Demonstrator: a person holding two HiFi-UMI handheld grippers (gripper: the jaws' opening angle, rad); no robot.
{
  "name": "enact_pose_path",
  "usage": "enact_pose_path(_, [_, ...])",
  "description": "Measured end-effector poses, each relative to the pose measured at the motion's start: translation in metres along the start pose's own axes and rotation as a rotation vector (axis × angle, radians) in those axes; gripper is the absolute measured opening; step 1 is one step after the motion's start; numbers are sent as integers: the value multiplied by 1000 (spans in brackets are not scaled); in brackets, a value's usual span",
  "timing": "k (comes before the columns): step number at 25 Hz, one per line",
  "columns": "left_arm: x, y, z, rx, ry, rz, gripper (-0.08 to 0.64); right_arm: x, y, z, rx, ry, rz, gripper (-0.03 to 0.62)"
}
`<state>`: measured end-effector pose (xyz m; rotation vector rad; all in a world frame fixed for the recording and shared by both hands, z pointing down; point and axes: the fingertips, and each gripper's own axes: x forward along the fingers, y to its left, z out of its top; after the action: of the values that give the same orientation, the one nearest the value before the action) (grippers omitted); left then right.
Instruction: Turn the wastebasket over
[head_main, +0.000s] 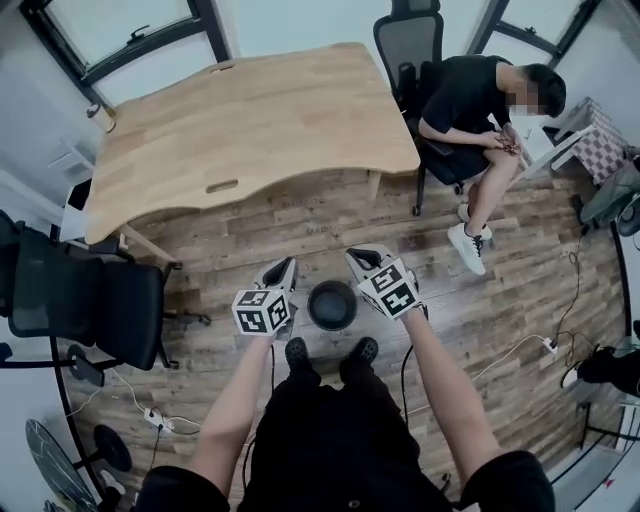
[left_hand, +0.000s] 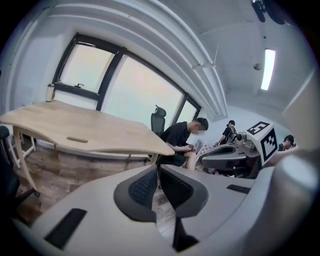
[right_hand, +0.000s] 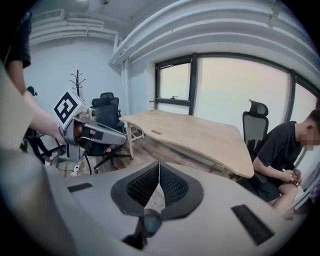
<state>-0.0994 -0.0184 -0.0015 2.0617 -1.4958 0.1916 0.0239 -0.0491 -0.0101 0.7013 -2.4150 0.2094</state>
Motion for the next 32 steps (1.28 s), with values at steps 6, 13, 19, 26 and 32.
enact_pose_path(6, [-13, -8, 94, 49, -103, -151, 35, -24, -3, 80, 120, -182, -63, 34])
enact_pose_path(13, [-41, -13, 143, 113, -138, -256, 34, -61, 17, 129, 222, -356, -94, 34])
enact_pose_path(19, [-48, -27, 153, 251, -121, -316, 31, -94, 18, 144, 340, -455, -153, 34])
enact_pose_path(26, [-58, -44, 161, 300, -134, -361, 29, -112, 22, 142, 346, -450, -197, 32])
enact_pose_path(32, [-57, -47, 160, 301, -135, -379, 29, -113, 28, 140, 329, -424, -200, 32])
